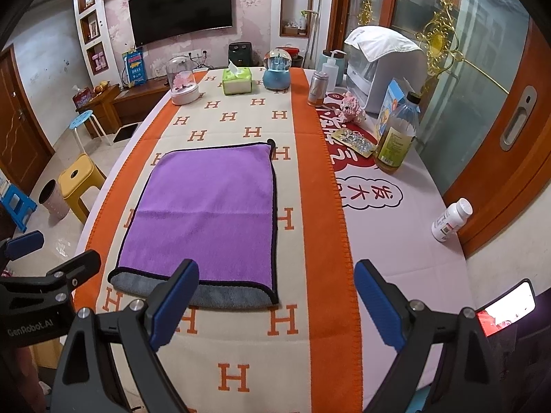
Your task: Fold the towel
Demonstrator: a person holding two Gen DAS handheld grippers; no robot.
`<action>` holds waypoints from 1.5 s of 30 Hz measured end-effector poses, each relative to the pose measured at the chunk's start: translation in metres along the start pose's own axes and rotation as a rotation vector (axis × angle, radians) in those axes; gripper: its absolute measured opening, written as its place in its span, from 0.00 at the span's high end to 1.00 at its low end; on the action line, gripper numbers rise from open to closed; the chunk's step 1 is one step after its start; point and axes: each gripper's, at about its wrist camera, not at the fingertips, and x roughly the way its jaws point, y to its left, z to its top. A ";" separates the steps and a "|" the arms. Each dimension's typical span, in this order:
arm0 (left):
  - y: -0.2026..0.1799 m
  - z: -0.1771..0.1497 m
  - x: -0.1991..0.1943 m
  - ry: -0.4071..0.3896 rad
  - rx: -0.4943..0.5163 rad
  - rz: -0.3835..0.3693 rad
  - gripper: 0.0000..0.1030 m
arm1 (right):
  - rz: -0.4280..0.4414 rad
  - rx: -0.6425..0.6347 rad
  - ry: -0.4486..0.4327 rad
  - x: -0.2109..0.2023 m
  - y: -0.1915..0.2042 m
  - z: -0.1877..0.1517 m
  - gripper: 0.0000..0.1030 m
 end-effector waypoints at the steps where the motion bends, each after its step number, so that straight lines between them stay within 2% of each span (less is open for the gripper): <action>1: 0.000 0.000 0.000 -0.002 0.000 0.000 0.01 | 0.001 0.002 -0.002 0.001 0.000 0.001 0.11; 16: 0.025 0.008 0.024 -0.026 -0.044 0.009 0.01 | 0.026 -0.010 0.007 0.020 0.002 0.008 0.11; 20: 0.037 0.006 0.033 -0.070 -0.043 0.052 0.01 | 0.037 -0.027 0.020 0.038 0.003 0.000 0.15; 23: 0.045 0.004 0.047 -0.062 -0.021 0.066 0.01 | 0.037 -0.044 0.057 0.056 0.001 -0.008 0.19; 29: 0.067 -0.008 0.083 0.015 -0.006 0.002 0.02 | 0.067 -0.083 0.106 0.087 -0.003 -0.025 0.28; 36: 0.087 -0.024 0.119 0.052 0.035 -0.083 0.04 | 0.114 -0.187 0.121 0.113 -0.002 -0.040 0.34; 45: 0.100 -0.033 0.163 0.130 0.102 -0.211 0.09 | 0.227 -0.276 0.203 0.150 -0.006 -0.049 0.45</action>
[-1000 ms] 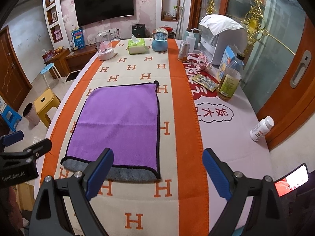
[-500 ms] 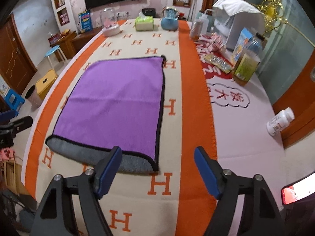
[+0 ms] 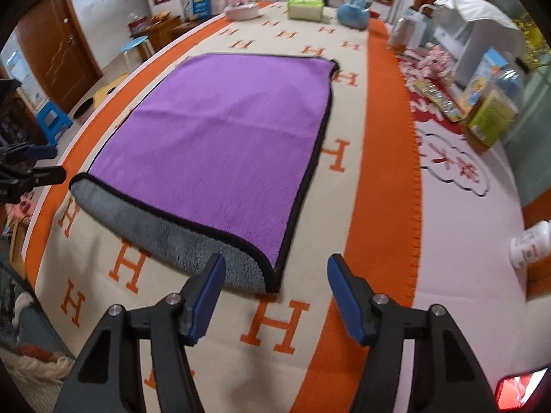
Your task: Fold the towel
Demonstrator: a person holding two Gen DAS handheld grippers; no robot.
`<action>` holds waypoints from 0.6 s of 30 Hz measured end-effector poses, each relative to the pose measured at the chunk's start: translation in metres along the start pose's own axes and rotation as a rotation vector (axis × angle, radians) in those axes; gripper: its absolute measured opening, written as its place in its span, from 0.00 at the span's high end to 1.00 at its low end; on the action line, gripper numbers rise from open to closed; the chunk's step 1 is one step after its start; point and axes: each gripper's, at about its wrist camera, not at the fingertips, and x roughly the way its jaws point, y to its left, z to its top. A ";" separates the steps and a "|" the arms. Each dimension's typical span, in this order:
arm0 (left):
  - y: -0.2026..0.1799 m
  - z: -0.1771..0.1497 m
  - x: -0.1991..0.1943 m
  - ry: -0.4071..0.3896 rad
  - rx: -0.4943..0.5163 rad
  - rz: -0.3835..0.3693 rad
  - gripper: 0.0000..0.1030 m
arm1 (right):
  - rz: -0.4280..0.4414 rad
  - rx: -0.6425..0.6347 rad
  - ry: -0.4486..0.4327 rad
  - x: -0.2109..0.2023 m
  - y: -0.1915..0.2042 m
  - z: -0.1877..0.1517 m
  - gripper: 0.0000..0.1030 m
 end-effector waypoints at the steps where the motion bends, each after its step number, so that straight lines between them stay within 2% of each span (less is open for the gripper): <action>1: 0.002 0.000 0.004 0.008 0.011 -0.014 0.11 | 0.013 -0.002 0.008 0.002 -0.001 -0.001 0.47; 4: 0.005 0.002 0.016 0.033 0.039 -0.042 0.19 | 0.044 -0.014 0.025 0.010 -0.006 0.001 0.52; 7: 0.007 0.003 0.024 0.061 0.057 -0.069 0.26 | 0.063 -0.035 0.032 0.012 -0.006 0.002 0.53; 12: 0.010 0.007 0.031 0.086 0.079 -0.127 0.31 | 0.096 -0.068 0.046 0.018 -0.005 0.006 0.55; 16: 0.007 0.010 0.033 0.103 0.115 -0.165 0.45 | 0.121 -0.084 0.064 0.022 -0.004 0.006 0.65; 18: 0.004 0.011 0.033 0.106 0.134 -0.175 0.46 | 0.131 -0.091 0.069 0.023 -0.004 0.007 0.67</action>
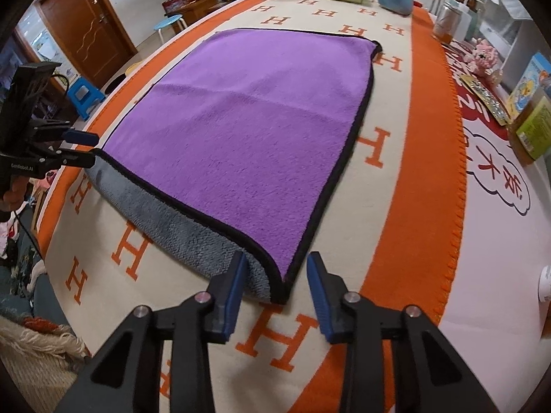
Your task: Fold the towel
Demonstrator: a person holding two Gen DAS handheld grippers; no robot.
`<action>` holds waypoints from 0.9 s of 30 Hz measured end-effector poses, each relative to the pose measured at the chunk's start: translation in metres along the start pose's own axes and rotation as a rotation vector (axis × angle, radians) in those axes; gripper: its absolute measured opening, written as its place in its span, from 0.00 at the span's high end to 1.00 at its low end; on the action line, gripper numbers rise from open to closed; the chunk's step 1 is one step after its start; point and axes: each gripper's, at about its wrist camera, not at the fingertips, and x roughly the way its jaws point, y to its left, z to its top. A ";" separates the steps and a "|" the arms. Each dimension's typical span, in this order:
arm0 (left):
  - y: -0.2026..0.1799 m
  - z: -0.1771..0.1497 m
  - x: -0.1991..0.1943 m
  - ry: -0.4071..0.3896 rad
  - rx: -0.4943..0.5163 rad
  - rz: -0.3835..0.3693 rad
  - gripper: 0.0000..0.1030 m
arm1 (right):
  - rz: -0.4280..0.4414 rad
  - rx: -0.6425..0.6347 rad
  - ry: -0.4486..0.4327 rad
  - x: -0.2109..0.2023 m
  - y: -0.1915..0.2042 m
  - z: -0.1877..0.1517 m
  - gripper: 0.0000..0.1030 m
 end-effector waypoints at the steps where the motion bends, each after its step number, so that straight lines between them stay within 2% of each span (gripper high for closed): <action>1: -0.002 0.000 0.001 0.001 0.011 -0.003 0.47 | 0.004 -0.002 0.002 0.001 0.000 0.001 0.68; 7: -0.002 0.001 0.005 0.042 0.048 -0.024 0.57 | 0.034 -0.012 0.022 0.004 0.000 0.003 0.73; 12: 0.000 0.001 0.004 0.058 0.068 -0.038 0.59 | 0.063 -0.022 0.036 0.005 0.003 0.003 0.76; 14: -0.002 0.001 0.004 0.064 0.075 -0.049 0.66 | 0.063 -0.025 0.042 0.006 0.003 0.003 0.79; 18: -0.007 0.000 0.006 0.088 0.110 -0.051 0.70 | 0.064 -0.014 0.045 0.007 0.002 0.002 0.86; 21: -0.010 -0.001 0.008 0.095 0.126 -0.054 0.80 | 0.060 -0.004 0.039 0.005 0.001 0.001 0.91; 23: -0.012 -0.002 0.008 0.095 0.130 -0.040 0.89 | 0.056 0.001 0.038 0.004 0.001 0.000 0.93; 27: -0.017 -0.003 0.011 0.101 0.145 0.034 0.94 | 0.034 0.005 0.032 0.001 0.005 -0.001 0.95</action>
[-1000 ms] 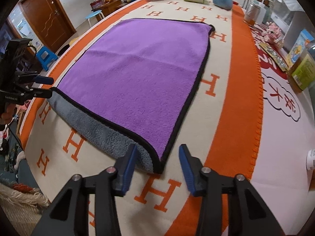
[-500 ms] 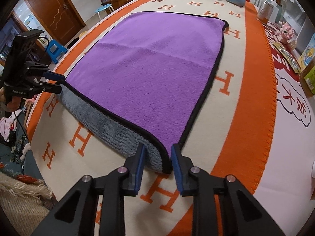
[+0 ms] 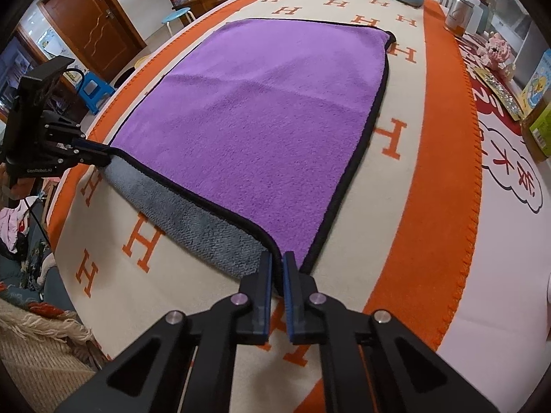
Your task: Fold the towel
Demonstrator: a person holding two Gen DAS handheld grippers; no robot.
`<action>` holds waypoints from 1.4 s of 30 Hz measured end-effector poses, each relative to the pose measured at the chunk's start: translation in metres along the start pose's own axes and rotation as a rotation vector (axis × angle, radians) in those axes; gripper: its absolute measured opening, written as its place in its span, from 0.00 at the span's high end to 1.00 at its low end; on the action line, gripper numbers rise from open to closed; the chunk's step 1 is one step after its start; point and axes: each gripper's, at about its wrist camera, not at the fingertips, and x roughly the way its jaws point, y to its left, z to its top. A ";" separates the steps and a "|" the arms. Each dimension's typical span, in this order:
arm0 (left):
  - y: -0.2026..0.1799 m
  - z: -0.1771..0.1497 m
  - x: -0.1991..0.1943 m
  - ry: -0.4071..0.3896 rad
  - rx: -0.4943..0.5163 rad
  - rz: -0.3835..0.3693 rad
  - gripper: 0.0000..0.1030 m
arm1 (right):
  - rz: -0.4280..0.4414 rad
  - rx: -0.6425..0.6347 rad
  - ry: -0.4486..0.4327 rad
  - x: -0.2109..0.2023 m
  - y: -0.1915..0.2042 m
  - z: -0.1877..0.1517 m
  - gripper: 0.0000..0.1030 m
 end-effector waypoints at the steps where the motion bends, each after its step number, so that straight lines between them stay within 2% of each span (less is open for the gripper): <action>1: -0.002 -0.001 -0.001 -0.005 0.000 0.012 0.94 | -0.011 0.002 -0.003 -0.001 0.002 0.000 0.95; 9: -0.019 0.002 -0.016 -0.036 0.000 0.086 0.95 | -0.087 0.049 -0.058 -0.017 0.011 -0.001 0.96; 17: -0.020 0.023 -0.052 -0.113 -0.038 0.174 0.95 | -0.154 0.090 -0.153 -0.044 0.014 0.023 0.96; 21: -0.016 0.052 -0.075 -0.184 -0.067 0.238 0.95 | -0.217 0.108 -0.215 -0.057 0.007 0.051 0.96; 29: 0.011 0.114 -0.096 -0.268 -0.139 0.334 0.95 | -0.273 0.150 -0.289 -0.066 -0.018 0.116 0.96; 36: 0.035 0.165 -0.091 -0.308 -0.174 0.383 0.95 | -0.281 0.201 -0.318 -0.060 -0.044 0.165 0.96; 42: 0.054 0.195 -0.071 -0.299 -0.215 0.405 0.95 | -0.301 0.217 -0.311 -0.040 -0.061 0.198 0.96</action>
